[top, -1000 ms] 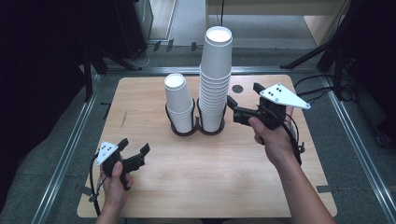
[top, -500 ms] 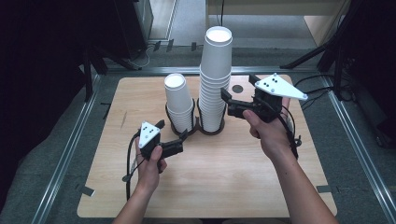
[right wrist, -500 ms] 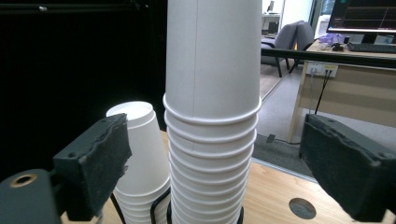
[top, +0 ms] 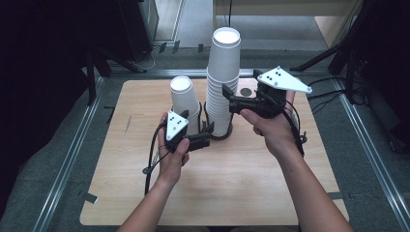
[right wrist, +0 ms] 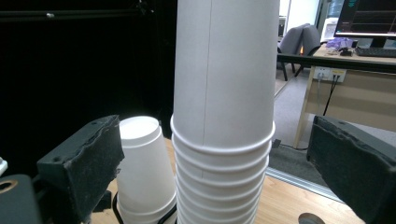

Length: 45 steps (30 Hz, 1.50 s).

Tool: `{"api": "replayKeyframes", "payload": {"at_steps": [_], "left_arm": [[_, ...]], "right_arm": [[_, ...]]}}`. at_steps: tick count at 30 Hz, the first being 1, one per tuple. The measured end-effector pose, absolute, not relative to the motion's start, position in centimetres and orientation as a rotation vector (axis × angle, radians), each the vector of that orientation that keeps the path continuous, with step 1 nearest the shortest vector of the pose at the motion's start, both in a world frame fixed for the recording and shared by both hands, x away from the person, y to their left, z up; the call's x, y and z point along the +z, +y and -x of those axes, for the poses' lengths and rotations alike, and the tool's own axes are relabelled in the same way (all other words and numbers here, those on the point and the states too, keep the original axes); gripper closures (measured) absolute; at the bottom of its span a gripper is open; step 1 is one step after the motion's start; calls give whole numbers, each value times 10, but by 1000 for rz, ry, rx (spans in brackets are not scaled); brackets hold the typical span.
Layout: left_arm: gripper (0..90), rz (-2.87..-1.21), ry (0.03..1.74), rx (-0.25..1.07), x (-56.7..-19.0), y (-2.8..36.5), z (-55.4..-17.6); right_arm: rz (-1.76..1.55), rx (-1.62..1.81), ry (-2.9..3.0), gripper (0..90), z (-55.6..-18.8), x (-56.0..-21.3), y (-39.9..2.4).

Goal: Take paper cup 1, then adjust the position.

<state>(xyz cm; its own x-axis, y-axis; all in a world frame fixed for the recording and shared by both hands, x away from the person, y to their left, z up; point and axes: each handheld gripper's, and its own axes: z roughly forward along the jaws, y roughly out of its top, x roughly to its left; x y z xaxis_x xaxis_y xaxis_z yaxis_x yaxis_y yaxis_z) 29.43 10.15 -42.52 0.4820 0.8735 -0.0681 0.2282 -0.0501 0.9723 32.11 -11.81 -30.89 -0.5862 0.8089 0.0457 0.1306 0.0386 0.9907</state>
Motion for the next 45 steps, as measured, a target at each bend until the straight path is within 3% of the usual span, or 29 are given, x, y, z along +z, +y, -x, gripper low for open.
{"api": "replayKeyframes", "payload": {"at_steps": [13, 35, 45], "left_arm": [[82, -1542, 939, 745, -411, 71, -314], [75, -1493, 1024, 821, -411, 49, -360], [22, -1480, 1065, 832, -410, 40, -369]], "right_arm": [[-975, 1573, 1777, 32, -339, -302, -107], [-1080, 1589, 1819, 19, -379, -314, -102], [-1082, 1611, 1837, 19, -389, -315, -92]]}}
